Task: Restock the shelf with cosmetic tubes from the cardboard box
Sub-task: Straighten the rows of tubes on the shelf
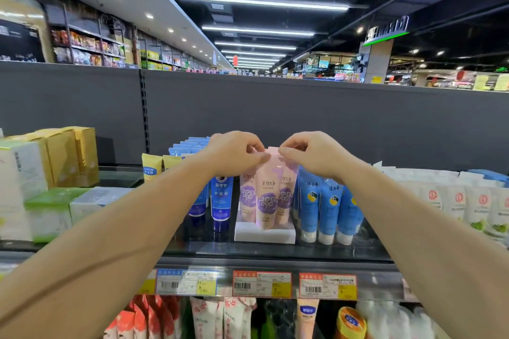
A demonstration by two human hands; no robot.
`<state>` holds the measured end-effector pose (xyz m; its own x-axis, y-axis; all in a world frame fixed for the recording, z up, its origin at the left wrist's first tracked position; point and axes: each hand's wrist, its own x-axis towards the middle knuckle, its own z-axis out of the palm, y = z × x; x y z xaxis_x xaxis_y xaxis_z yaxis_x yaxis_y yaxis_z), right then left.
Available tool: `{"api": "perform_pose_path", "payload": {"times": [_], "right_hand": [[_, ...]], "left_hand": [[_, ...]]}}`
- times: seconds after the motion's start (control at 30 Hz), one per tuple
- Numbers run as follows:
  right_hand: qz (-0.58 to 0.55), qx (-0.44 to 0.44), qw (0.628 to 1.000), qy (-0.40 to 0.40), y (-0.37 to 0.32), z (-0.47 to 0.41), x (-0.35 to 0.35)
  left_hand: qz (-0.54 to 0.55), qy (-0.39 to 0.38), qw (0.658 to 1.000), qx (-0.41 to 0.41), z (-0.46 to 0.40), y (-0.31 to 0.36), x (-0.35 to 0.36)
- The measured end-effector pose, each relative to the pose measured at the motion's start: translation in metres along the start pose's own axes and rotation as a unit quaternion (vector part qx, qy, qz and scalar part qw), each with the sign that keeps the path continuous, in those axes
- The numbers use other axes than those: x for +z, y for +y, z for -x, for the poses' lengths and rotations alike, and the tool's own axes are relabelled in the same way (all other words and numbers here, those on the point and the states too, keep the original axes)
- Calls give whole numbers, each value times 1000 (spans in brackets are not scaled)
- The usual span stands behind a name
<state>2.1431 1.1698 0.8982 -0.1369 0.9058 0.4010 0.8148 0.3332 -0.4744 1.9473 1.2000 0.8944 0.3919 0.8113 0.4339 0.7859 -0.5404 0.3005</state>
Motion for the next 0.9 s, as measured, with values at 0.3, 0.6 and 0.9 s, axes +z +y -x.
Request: {"api": "perform_pose_path", "payload": {"times": [0.3,0.6,0.9], "right_hand": [[25,-25,998,-58,-7,3,3],[49,12,999,-9,3,-3,-4],[73,48,995,-47,5,-7,-3]], "left_hand": [[-56,1,998,1,0,-18,-3],[-8,22,1000,-8,0,-12,-3],[22,-4,999,40,0,0,2]]}}
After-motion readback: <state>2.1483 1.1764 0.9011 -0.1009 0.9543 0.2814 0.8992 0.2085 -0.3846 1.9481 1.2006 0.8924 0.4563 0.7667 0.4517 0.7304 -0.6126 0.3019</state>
